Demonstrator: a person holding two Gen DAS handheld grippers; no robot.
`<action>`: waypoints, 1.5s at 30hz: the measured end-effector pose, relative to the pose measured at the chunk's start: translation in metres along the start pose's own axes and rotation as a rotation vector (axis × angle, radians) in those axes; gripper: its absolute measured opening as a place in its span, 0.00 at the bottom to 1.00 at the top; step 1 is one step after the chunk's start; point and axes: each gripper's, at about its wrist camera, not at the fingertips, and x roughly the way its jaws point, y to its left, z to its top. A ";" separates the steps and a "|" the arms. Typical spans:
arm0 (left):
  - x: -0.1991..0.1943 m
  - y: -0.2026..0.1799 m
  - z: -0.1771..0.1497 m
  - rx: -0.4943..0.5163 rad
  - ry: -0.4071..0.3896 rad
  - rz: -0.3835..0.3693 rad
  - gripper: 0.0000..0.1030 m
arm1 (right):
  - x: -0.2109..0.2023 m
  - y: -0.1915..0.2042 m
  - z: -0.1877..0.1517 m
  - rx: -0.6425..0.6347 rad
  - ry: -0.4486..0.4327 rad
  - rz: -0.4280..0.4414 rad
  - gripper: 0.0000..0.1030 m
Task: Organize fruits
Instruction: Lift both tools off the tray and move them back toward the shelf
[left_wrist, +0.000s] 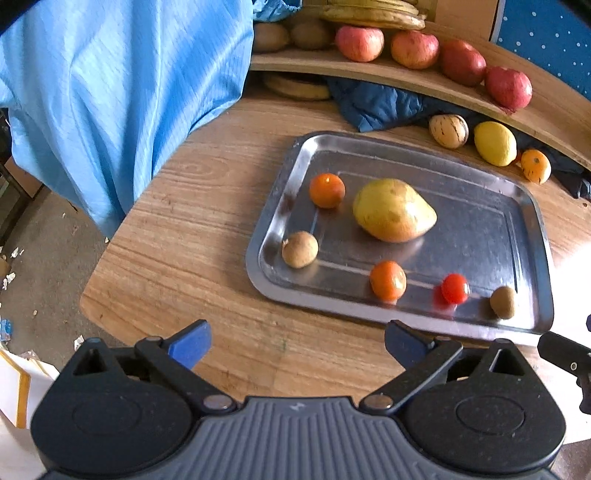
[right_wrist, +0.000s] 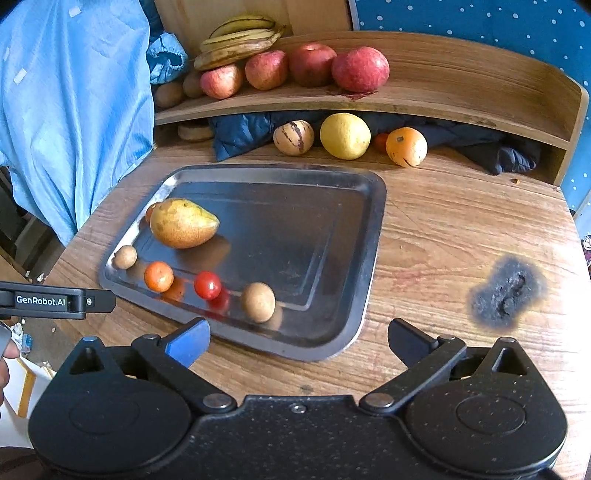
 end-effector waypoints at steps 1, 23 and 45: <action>0.001 -0.001 0.002 0.003 -0.001 0.000 0.99 | 0.001 0.000 0.002 0.003 -0.001 0.000 0.99; 0.032 -0.024 0.083 0.147 -0.041 -0.076 0.99 | 0.041 -0.017 0.057 0.085 -0.019 -0.034 0.99; 0.079 -0.058 0.141 0.249 -0.016 -0.222 0.99 | 0.065 -0.009 0.084 0.083 -0.062 -0.158 0.99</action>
